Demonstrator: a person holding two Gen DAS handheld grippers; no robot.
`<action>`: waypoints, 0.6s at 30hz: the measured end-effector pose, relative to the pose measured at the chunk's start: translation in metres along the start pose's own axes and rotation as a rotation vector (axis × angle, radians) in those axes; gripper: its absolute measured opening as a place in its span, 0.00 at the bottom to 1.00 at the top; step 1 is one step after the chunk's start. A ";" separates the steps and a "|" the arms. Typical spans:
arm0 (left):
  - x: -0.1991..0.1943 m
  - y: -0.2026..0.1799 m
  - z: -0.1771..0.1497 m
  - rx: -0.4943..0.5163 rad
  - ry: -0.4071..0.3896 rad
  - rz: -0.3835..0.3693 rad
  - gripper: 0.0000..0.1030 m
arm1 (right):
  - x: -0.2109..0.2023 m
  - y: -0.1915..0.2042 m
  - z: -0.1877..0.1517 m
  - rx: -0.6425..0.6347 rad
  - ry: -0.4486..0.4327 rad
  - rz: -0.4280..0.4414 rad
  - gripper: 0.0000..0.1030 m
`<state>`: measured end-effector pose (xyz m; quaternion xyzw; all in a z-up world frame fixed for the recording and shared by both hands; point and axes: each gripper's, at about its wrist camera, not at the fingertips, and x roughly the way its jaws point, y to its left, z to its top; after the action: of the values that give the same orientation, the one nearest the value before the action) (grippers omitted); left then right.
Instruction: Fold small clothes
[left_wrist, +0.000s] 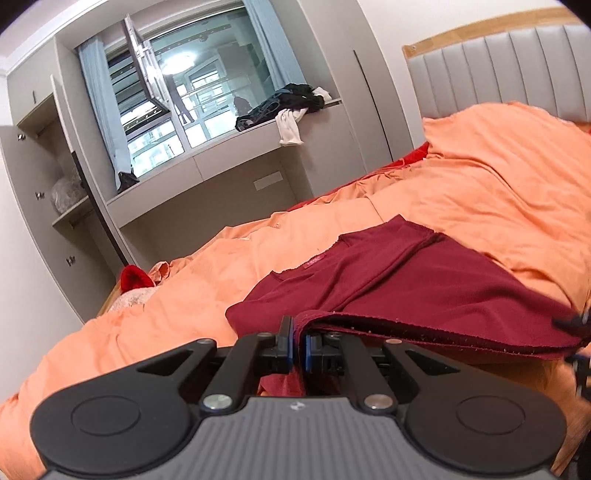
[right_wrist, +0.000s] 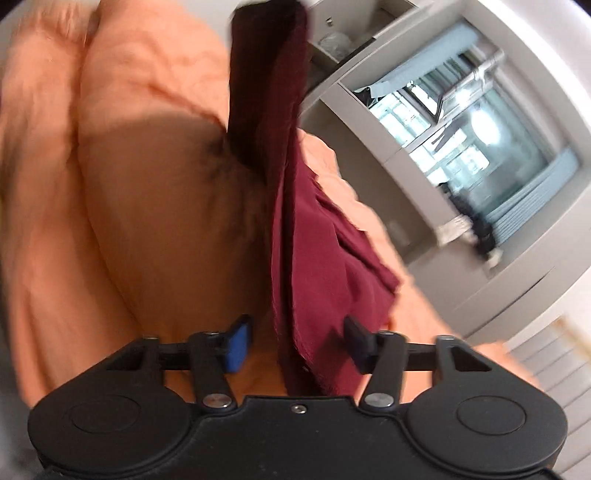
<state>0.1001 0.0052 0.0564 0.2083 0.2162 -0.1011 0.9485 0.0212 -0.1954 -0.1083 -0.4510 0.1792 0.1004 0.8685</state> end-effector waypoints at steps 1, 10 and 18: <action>-0.001 0.003 -0.001 -0.009 0.003 -0.007 0.06 | 0.005 0.001 -0.002 -0.021 0.023 -0.017 0.08; 0.001 -0.002 -0.050 -0.036 0.081 -0.081 0.05 | -0.010 -0.098 -0.009 0.328 0.012 0.204 0.05; 0.007 0.029 -0.038 -0.081 0.121 -0.111 0.05 | 0.021 -0.192 0.015 0.474 0.047 0.467 0.04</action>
<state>0.1010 0.0472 0.0325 0.1631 0.2882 -0.1318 0.9343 0.1079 -0.2926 0.0348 -0.1853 0.3161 0.2418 0.8985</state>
